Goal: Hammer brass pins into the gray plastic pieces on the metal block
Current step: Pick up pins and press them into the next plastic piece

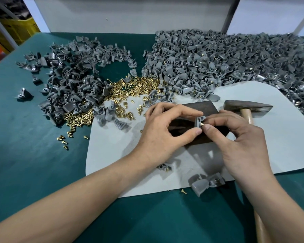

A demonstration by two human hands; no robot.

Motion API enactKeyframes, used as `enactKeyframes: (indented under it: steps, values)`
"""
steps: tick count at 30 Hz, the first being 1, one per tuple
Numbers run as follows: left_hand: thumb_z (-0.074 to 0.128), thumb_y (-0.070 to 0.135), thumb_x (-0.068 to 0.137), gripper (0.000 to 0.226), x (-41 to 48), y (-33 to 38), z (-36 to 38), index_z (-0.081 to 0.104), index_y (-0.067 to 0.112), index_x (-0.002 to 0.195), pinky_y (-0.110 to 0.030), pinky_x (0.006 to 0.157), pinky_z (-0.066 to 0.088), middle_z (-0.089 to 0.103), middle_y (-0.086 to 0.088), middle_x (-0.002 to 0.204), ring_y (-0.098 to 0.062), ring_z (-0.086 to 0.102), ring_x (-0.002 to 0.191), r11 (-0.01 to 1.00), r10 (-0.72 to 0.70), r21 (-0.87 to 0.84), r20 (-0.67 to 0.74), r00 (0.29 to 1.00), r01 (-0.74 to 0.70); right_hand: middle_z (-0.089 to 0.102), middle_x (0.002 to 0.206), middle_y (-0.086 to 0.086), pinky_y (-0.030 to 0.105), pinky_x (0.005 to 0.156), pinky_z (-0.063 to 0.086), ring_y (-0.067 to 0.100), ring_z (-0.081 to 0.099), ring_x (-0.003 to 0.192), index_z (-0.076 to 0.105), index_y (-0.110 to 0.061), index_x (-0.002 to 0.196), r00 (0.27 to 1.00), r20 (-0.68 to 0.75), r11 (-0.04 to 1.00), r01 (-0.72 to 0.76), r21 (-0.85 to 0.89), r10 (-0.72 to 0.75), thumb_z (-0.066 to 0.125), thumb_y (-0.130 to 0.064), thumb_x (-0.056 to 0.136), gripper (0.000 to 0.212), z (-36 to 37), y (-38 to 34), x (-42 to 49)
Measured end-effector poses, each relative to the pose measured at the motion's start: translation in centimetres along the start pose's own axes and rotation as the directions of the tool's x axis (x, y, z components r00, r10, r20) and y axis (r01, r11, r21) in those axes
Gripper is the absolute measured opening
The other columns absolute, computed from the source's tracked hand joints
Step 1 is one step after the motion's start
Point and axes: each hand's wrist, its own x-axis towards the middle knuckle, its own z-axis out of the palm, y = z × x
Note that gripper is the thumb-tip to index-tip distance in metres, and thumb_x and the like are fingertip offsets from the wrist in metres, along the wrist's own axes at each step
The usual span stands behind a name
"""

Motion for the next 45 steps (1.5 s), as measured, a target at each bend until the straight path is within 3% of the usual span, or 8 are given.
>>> enactKeyframes:
  steps: [6, 11, 17, 24, 29, 34, 42, 45]
  values:
    - [0.072, 0.042, 0.073, 0.034, -0.08, 0.06, 0.01, 0.061, 0.053, 0.103, -0.039, 0.106, 0.031, 0.053, 0.021, 0.099, -0.012, 0.041, 0.115, 0.997, -0.072, -0.021, -0.002, 0.997, 0.072, 0.064, 0.093, -0.022, 0.035, 0.108, 0.032, 0.015, 0.051, 0.117, 0.062, -0.037, 0.067, 1.000, 0.005, 0.996, 0.029, -0.083, -0.029, 0.073, -0.012, 0.078, 0.029, -0.08, -0.40, 0.15]
    - [0.076, 0.038, 0.073, 0.030, -0.11, 0.01, -0.05, 0.065, 0.054, 0.097, -0.039, 0.106, 0.032, 0.053, 0.011, 0.104, -0.020, 0.041, 0.117, 0.994, -0.101, -0.045, 0.017, 0.995, 0.102, 0.059, 0.097, -0.027, 0.015, 0.108, 0.015, 0.019, 0.048, 0.120, 0.060, -0.039, 0.069, 0.999, 0.039, 0.983, 0.041, -0.178, -0.034, 0.072, -0.014, 0.079, 0.029, -0.32, -0.52, 0.50]
    - [0.079, 0.031, 0.075, 0.034, -0.12, 0.24, -0.13, 0.063, 0.052, 0.095, -0.043, 0.108, 0.031, 0.053, 0.016, 0.101, -0.016, 0.041, 0.117, 0.993, -0.103, -0.055, 0.006, 0.995, 0.103, 0.059, 0.096, -0.027, 0.020, 0.109, 0.014, 0.018, 0.047, 0.122, 0.060, -0.039, 0.068, 0.999, 0.041, 0.983, 0.037, -0.179, -0.030, 0.072, -0.015, 0.079, 0.030, -0.28, -0.56, 0.45]
    - [0.079, 0.032, 0.073, 0.030, -0.15, 0.34, -0.17, 0.067, 0.048, 0.095, -0.046, 0.107, 0.033, 0.053, 0.027, 0.097, -0.013, 0.043, 0.116, 0.989, -0.119, -0.083, 0.014, 0.993, 0.119, 0.061, 0.097, -0.024, 0.004, 0.102, 0.012, 0.015, 0.046, 0.122, 0.061, -0.039, 0.069, 0.999, 0.030, 0.985, 0.025, -0.169, -0.020, 0.073, -0.017, 0.078, 0.027, -0.24, -0.49, 0.33]
    - [0.080, 0.032, 0.073, 0.030, -0.09, 0.29, -0.08, 0.067, 0.048, 0.095, -0.048, 0.104, 0.035, 0.056, 0.020, 0.097, -0.018, 0.046, 0.115, 0.992, -0.100, -0.078, -0.002, 0.995, 0.099, 0.059, 0.096, -0.025, 0.023, 0.107, 0.026, 0.013, 0.043, 0.123, 0.060, -0.040, 0.071, 0.998, 0.039, 0.982, 0.064, -0.178, -0.058, 0.073, -0.016, 0.077, 0.027, -0.31, -0.49, 0.41]
    - [0.079, 0.036, 0.071, 0.031, -0.03, 0.27, -0.05, 0.064, 0.052, 0.094, -0.048, 0.105, 0.034, 0.058, 0.009, 0.101, -0.022, 0.045, 0.115, 0.993, -0.088, -0.075, -0.008, 0.996, 0.087, 0.059, 0.096, -0.022, 0.010, 0.100, 0.024, 0.009, 0.037, 0.122, 0.058, -0.038, 0.073, 0.992, 0.050, 0.964, 0.123, -0.234, -0.115, 0.071, -0.016, 0.077, 0.026, -0.46, -0.57, 0.56]
    - [0.080, 0.030, 0.073, 0.029, -0.03, 0.20, -0.03, 0.068, 0.042, 0.096, -0.050, 0.105, 0.032, 0.059, 0.014, 0.098, -0.018, 0.046, 0.113, 0.994, -0.081, -0.080, -0.007, 0.997, 0.080, 0.057, 0.096, -0.023, 0.015, 0.103, 0.025, 0.008, 0.036, 0.123, 0.061, -0.030, 0.074, 0.988, 0.038, 0.960, 0.156, -0.235, -0.151, 0.072, -0.020, 0.078, 0.016, -0.25, -0.48, 0.48]
    - [0.080, 0.030, 0.073, 0.029, 0.01, 0.22, -0.05, 0.067, 0.043, 0.096, -0.049, 0.105, 0.032, 0.060, 0.010, 0.099, -0.020, 0.046, 0.113, 0.994, -0.082, -0.074, -0.002, 0.997, 0.082, 0.057, 0.098, -0.024, 0.018, 0.105, 0.025, 0.009, 0.035, 0.125, 0.062, -0.029, 0.074, 0.987, 0.029, 0.962, 0.163, -0.220, -0.161, 0.073, -0.012, 0.078, 0.021, -0.24, -0.34, 0.41]
